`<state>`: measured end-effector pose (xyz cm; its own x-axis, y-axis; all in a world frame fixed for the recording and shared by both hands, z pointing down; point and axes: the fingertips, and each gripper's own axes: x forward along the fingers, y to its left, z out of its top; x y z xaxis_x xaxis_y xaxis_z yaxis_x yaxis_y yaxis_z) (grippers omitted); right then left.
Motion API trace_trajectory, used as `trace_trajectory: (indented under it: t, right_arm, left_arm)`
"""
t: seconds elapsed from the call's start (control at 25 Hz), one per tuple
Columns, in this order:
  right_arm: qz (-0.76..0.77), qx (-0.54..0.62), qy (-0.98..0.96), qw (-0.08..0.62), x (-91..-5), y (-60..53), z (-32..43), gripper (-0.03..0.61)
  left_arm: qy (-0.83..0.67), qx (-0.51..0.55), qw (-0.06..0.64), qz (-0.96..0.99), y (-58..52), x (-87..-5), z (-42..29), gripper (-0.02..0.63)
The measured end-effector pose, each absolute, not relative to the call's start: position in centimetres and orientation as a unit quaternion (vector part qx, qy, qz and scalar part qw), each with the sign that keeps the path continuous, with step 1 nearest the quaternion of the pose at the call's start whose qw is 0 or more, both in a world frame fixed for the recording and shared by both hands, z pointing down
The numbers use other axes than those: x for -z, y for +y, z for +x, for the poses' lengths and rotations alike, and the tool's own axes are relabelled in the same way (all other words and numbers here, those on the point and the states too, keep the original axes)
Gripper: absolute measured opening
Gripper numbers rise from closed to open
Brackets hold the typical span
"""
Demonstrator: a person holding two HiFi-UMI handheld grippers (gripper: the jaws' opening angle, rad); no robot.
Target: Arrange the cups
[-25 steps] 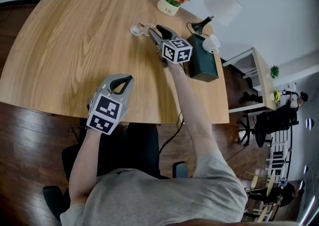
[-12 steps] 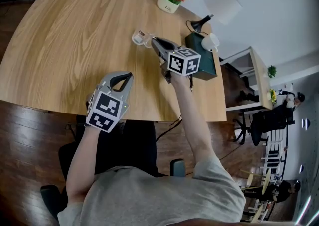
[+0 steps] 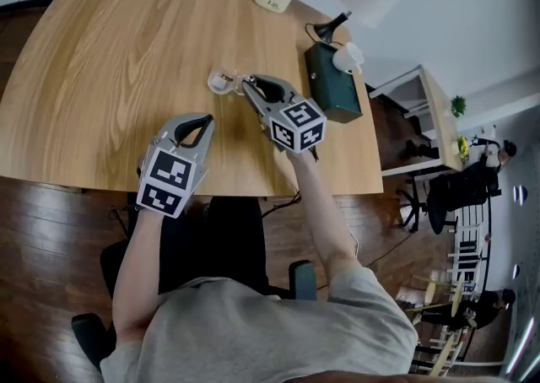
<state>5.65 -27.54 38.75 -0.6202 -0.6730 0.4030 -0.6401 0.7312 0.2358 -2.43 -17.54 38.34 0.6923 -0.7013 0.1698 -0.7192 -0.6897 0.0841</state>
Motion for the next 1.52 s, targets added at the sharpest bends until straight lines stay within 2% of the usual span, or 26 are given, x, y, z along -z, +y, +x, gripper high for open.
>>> trace_trajectory:
  t: [0.16,0.4,0.72,0.96,1.2,1.36,1.52]
  right_arm:
    - [0.331,0.01,-0.92,0.208,-38.8,-26.9,5.0,0.056]
    - [0.361,-0.049,-0.925,0.113,-38.2,-25.6,6.3,0.055]
    - [0.408,-0.035,-0.911,0.057,-35.2,-23.3,11.0,0.055]
    - [0.53,0.024,-0.845,0.069,-29.2,-24.7,23.5,0.055]
    - [0.648,0.016,-0.747,0.149,-28.4,-26.9,37.0,0.055]
    - [0.664,-0.004,-0.729,0.168,-29.3,-27.4,40.0,0.055]
    - [0.668,-0.03,-0.729,0.146,-30.3,-28.0,41.1,0.055]
  left_arm:
    - [-0.386,-0.061,0.072,0.918,-17.5,-38.6,-2.5,0.011]
    - [-0.387,-0.062,0.073,0.917,-17.5,-38.3,-2.9,0.01]
    - [-0.384,-0.066,0.072,0.918,-17.7,-38.7,-3.0,0.01]
    - [-0.385,-0.066,0.07,0.918,-17.7,-38.5,-3.1,0.01]
    - [-0.386,-0.066,0.07,0.917,-17.7,-38.7,-3.0,0.011]
    - [-0.386,-0.066,0.069,0.917,-17.7,-38.6,-3.0,0.011]
    - [-0.386,-0.065,0.07,0.917,-17.6,-38.7,-2.9,0.011]
